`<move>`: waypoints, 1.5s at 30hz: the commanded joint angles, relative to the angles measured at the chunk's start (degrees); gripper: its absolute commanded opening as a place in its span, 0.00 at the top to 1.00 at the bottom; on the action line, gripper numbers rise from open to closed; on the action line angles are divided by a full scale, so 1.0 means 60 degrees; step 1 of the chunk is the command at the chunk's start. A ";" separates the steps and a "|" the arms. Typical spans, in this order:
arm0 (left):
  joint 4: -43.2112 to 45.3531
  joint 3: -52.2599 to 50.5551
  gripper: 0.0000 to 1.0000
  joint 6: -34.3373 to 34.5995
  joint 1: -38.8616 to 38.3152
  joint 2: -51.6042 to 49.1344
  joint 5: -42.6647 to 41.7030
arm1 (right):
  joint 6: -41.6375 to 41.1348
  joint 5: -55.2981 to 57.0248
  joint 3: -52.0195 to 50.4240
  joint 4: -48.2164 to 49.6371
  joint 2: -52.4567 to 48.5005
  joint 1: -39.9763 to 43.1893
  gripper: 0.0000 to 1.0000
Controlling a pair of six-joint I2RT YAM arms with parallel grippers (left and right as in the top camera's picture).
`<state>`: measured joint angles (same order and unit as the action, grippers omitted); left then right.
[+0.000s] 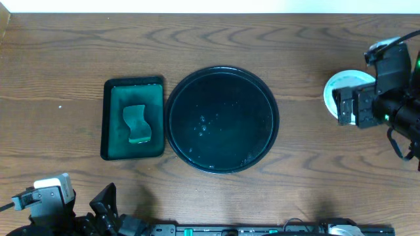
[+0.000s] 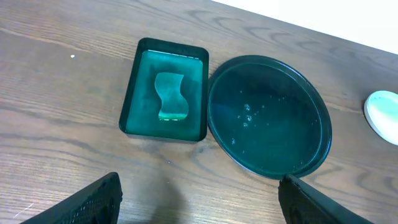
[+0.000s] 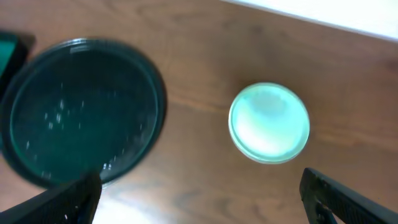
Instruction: Clean dirty plates on tray and stack at the side
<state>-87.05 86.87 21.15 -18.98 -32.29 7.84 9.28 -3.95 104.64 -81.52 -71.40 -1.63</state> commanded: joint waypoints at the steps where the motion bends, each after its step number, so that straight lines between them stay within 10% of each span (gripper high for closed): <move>1: -0.0026 -0.0011 0.19 0.0018 -0.0058 -0.0029 -0.0011 | -0.0102 0.0109 0.0095 -0.0328 -0.0015 -0.0113 0.01; 16: -0.0026 -0.0011 0.19 0.0015 -0.0058 -0.0029 -0.0011 | -0.0109 -0.2186 -0.0812 0.0918 0.0714 -0.0120 0.01; 34: -0.0026 -0.0011 0.19 0.0018 -0.0058 -0.0029 -0.0011 | -0.0117 -0.4029 -1.1781 0.9912 0.9162 -0.0120 0.01; 45: -0.0026 -0.0011 0.19 0.0018 -0.0058 -0.0029 -0.0011 | -0.0798 -0.4382 -1.5551 1.4018 1.1162 -0.0117 0.01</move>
<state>-87.11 86.76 21.15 -18.98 -32.29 7.68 7.73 -29.26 16.10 -0.75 -6.90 -1.63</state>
